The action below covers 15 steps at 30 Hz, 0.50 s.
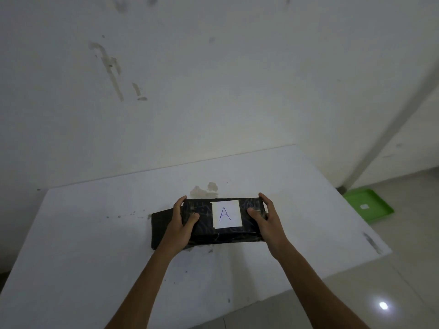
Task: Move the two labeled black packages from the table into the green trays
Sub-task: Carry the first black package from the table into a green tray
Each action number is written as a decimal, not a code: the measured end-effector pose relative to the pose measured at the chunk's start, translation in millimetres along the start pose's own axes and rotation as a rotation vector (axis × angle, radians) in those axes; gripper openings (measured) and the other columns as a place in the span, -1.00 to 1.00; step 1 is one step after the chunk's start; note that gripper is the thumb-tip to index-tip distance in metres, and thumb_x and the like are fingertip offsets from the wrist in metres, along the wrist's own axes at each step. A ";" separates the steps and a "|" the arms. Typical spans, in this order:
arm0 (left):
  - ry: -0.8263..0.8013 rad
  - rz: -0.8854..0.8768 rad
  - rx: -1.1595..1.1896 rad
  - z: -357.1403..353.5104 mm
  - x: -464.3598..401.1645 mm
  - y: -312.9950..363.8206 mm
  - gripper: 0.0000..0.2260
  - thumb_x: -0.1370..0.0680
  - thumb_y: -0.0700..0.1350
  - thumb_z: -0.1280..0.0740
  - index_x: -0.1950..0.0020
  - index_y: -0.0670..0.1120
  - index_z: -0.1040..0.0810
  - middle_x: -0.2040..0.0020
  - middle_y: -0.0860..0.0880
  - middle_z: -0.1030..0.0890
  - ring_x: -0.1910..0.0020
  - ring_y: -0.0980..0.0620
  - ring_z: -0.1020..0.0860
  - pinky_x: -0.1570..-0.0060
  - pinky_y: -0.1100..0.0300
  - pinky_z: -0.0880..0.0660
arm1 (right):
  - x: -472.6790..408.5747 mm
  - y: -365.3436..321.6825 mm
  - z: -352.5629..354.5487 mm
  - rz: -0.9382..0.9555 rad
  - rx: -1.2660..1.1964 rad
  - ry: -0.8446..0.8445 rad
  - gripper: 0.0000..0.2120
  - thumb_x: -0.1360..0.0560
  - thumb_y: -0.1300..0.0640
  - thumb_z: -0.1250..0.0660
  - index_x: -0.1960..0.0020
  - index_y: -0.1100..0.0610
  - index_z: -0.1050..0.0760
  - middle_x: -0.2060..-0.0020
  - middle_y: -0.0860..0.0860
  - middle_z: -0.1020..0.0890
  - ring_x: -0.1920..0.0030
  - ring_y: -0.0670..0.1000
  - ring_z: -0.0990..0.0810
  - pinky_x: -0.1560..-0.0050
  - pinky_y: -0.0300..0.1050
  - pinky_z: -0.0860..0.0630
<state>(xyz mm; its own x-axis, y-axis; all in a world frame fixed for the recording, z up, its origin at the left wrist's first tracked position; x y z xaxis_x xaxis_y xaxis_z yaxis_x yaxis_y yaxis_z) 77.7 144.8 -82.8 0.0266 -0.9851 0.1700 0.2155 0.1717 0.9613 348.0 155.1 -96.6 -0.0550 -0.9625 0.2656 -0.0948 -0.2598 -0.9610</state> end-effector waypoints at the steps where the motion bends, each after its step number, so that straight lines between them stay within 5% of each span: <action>1: -0.036 -0.006 -0.024 -14.4 1.9 6.0 -0.52 -0.58 0.11 -0.26 -0.42 0.35 -0.12 -0.15 0.30 -0.43 0.00 0.38 -0.51 0.24 0.50 -0.49 | 6.7 -2.8 15.8 0.010 -0.003 0.018 -0.43 -0.58 0.07 -0.44 -0.49 -0.22 -0.32 -0.15 0.09 -0.69 0.03 0.03 -0.77 0.22 -0.11 -0.69; 8: -0.155 -0.086 -0.058 -131.2 15.4 55.1 -0.49 -0.59 0.08 -0.26 -0.46 0.28 -0.10 -0.09 0.37 -0.42 0.07 0.56 -0.49 0.22 0.59 -0.43 | 36.1 -26.5 141.6 0.106 -0.017 0.134 -0.45 -0.56 0.06 -0.46 -0.46 -0.23 -0.36 -0.12 0.12 -0.70 0.01 0.06 -0.77 0.18 -0.11 -0.69; 15: -0.190 -0.093 -0.039 -275.8 20.1 91.6 -0.49 -0.59 0.11 -0.25 -0.43 0.36 -0.08 -0.16 0.20 -0.53 -0.02 0.10 -0.64 0.06 0.13 -0.64 | 35.8 -48.5 289.7 0.150 -0.038 0.158 -0.47 -0.54 0.04 -0.48 -0.42 -0.26 -0.40 -0.11 0.13 -0.71 -0.01 0.08 -0.76 0.17 -0.12 -0.69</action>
<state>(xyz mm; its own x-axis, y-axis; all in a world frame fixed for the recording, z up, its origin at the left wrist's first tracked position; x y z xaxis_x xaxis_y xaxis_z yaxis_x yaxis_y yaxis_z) 367.2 137.6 -51.1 -0.1790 -0.9763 0.1219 0.2466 0.0754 0.9662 638.7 110.6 -62.8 -0.2259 -0.9653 0.1313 -0.1107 -0.1084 -0.9879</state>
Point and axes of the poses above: each hand's wrist, its own x-axis away from the middle knuckle, its own z-axis out of the back of the hand, y = z × x, the point moved 10 cm from there along -x, towards the middle knuckle
